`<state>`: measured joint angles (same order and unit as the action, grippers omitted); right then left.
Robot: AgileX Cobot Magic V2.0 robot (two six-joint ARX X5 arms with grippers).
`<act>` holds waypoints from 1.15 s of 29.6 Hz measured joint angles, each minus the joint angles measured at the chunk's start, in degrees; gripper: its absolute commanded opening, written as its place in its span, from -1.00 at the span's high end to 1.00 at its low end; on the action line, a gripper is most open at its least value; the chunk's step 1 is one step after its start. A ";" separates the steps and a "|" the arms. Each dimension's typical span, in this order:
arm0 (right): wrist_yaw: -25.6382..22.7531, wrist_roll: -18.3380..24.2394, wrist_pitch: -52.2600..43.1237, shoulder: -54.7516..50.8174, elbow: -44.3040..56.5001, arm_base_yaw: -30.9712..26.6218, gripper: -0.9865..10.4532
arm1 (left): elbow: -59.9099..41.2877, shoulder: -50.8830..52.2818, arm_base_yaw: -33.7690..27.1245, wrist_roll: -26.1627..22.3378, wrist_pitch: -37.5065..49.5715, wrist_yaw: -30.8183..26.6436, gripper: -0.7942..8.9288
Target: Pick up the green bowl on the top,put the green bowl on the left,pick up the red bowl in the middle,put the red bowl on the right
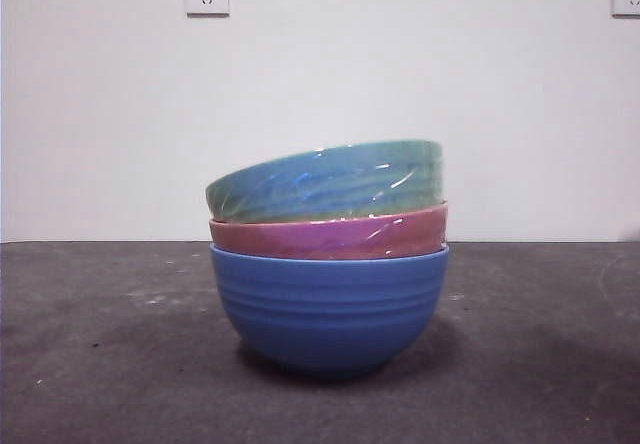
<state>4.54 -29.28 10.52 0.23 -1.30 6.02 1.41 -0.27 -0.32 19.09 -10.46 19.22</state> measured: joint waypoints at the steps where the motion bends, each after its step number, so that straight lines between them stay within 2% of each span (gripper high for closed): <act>1: 0.00 -0.55 0.02 0.00 0.00 0.00 0.84 | 0.00 0.00 0.00 1.11 0.04 0.35 0.85; 6: 0.00 -2.03 2.97 1.27 -2.54 0.00 0.85 | 0.87 -0.39 0.00 6.01 -0.94 1.51 0.85; 13: 0.00 -1.29 7.54 9.60 -15.21 0.00 0.85 | 11.91 -8.57 0.00 7.58 -4.57 1.55 0.85; 18: 0.02 3.54 13.77 19.80 -25.62 0.00 0.84 | 20.68 -20.02 0.00 6.34 -4.94 3.80 0.85; 26: 3.48 13.79 22.93 35.15 -39.98 0.00 0.83 | 35.28 -37.44 0.00 0.17 -9.51 15.69 0.85; 31: 9.62 19.76 25.75 41.62 -44.52 0.00 0.82 | 42.16 -45.70 1.42 -5.77 -19.23 16.68 0.83; 32: 11.08 20.39 25.57 42.47 -44.89 0.00 0.82 | 43.19 -46.84 2.08 -7.15 -20.81 16.63 0.80; 33: 12.74 21.05 25.31 43.28 -44.98 0.00 0.76 | 44.24 -48.09 3.17 -8.57 -21.75 16.55 0.56; 34: 13.53 21.38 25.35 43.74 -44.98 0.02 0.63 | 45.07 -49.00 4.37 -9.42 -21.86 16.31 0.24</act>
<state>18.06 -7.90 35.88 43.97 -46.28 6.04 46.48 -49.28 4.05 9.67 -32.32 35.53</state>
